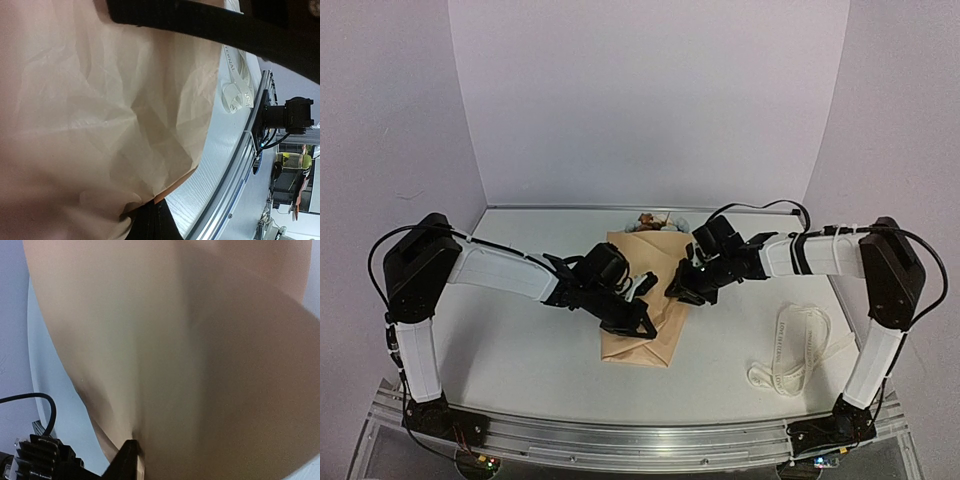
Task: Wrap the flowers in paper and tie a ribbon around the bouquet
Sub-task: Pass from the left arm to the right, then press the fold line on the folded wrapping paper.
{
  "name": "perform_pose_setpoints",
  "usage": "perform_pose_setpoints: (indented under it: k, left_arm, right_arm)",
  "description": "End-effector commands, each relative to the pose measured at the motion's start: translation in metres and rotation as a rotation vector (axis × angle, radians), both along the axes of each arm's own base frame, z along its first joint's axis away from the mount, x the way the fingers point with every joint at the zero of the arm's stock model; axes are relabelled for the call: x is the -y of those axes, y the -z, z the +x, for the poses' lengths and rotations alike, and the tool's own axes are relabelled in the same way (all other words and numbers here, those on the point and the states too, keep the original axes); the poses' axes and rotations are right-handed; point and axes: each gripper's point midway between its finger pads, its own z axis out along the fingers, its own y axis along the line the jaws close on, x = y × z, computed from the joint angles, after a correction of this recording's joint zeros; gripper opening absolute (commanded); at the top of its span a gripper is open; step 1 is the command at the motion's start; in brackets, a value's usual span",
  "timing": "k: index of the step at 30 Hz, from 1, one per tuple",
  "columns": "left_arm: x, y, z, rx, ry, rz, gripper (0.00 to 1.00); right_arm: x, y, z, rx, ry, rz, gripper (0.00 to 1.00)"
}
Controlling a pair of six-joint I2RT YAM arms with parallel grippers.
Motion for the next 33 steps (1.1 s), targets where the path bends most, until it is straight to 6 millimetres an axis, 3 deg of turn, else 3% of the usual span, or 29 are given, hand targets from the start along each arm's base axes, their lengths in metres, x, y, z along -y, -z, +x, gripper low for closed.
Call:
perform_pose_setpoints:
  k: [1, 7, 10, 16, 22, 33]
  left_arm:
    - [0.009, -0.015, 0.006, 0.043, 0.006, -0.035, 0.05]
    - [0.000, -0.043, 0.013, 0.129, -0.009, -0.062, 0.31]
    - [-0.014, -0.049, 0.024, 0.127, -0.046, -0.074, 0.33]
    - [-0.045, -0.027, 0.038, 0.061, -0.114, -0.028, 0.22]
    - [-0.062, 0.007, 0.027, -0.006, -0.109, 0.058, 0.12]
    - [-0.078, 0.045, 0.008, -0.111, -0.105, 0.151, 0.09]
  right_arm:
    - [-0.004, -0.014, 0.015, 0.055, 0.028, 0.030, 0.08]
    - [0.006, 0.003, 0.011, 0.038, -0.003, -0.016, 0.00]
    - [0.011, 0.013, 0.012, 0.017, -0.001, -0.025, 0.00]
    - [0.016, 0.027, 0.023, -0.016, 0.015, -0.032, 0.00]
    - [0.014, 0.031, 0.028, -0.060, 0.016, -0.006, 0.00]
    - [0.016, 0.027, 0.013, -0.105, 0.019, 0.019, 0.05]
